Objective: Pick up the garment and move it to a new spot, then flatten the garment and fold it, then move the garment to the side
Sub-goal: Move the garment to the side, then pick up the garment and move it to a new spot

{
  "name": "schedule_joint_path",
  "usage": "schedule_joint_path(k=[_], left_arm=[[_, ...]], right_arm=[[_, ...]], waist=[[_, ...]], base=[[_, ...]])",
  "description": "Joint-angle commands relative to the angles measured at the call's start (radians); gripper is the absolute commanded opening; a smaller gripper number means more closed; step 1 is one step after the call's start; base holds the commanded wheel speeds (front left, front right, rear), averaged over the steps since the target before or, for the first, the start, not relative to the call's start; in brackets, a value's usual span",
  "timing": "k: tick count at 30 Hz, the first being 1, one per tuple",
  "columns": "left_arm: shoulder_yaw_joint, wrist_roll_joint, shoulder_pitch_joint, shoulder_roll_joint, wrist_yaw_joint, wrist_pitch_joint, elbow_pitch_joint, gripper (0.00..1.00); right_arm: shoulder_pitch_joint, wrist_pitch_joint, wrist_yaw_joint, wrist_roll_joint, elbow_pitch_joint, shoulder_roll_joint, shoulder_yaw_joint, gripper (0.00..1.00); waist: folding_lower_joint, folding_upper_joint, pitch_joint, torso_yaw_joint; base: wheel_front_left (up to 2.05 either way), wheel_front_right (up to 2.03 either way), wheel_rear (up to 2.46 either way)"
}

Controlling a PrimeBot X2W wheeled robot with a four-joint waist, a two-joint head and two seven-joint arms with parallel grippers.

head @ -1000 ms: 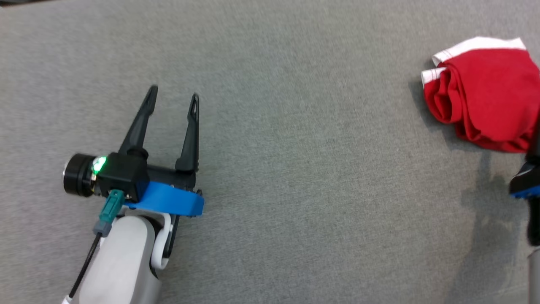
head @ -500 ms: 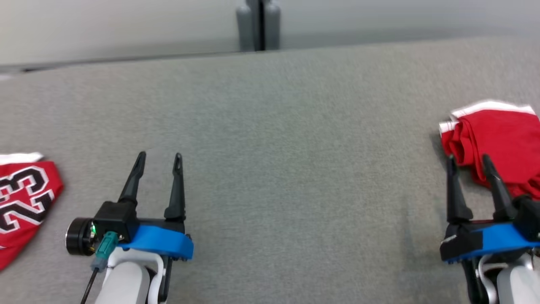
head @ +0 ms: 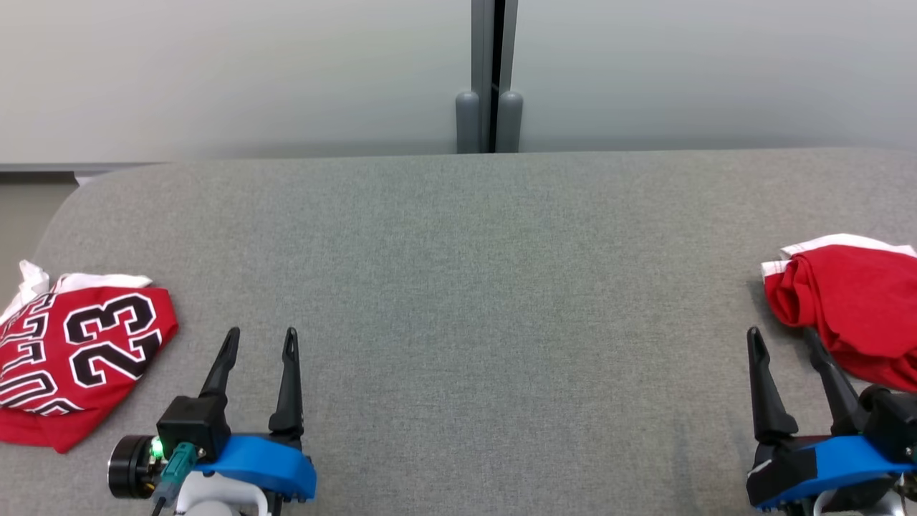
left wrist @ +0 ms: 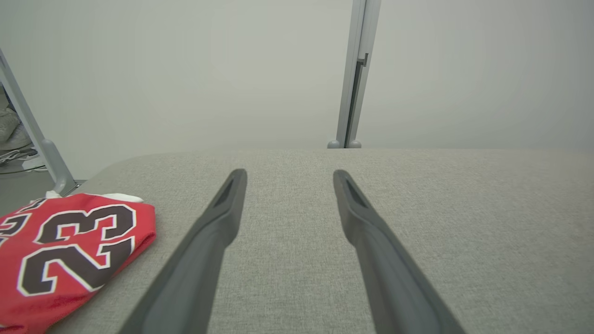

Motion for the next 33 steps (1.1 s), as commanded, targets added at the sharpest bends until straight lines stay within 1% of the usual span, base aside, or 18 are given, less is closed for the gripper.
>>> schedule_joint_path(k=[1,10,24,28,31,33], left_arm=[[0.0,-0.003,0.009,0.004,-0.002,0.001,0.0,1.0],[0.001,-0.021,0.084,0.028,0.007,0.028,-0.01,1.0],[-0.013,-0.026,0.079,0.035,0.018,0.028,-0.024,1.0],[-0.013,-0.024,0.055,0.036,0.021,0.024,-0.031,1.0],[-0.022,-0.027,0.033,0.029,0.012,0.021,-0.03,1.0],[-0.022,-0.026,0.016,0.025,0.013,0.016,-0.027,1.0]], right_arm=[[0.019,0.004,0.0,0.005,-0.007,0.002,0.0,1.0],[0.1,0.036,0.0,0.019,-0.041,0.003,0.01,1.0],[0.099,0.027,0.0,0.022,-0.056,0.003,0.006,1.0],[0.098,0.023,0.0,0.019,-0.06,0.003,-0.004,1.0],[0.09,0.028,0.0,0.017,-0.07,0.003,0.0,1.0],[0.077,0.036,0.0,0.02,-0.079,0.003,0.013,1.0]], waist=[[0.0001,0.0002,-0.011,-0.007],[0.0001,0.0002,-0.079,-0.021],[0.0001,0.0002,-0.075,-0.012],[0.0001,0.0002,-0.059,0.018],[0.0001,0.0002,-0.042,0.066],[0.0001,0.0002,-0.032,0.1]], base=[[0.0,0.0,0.0],[0.0,0.0,0.0],[0.0,0.0,0.0],[0.0,0.0,0.0],[0.0,0.0,0.0],[0.0,0.0,0.0]])
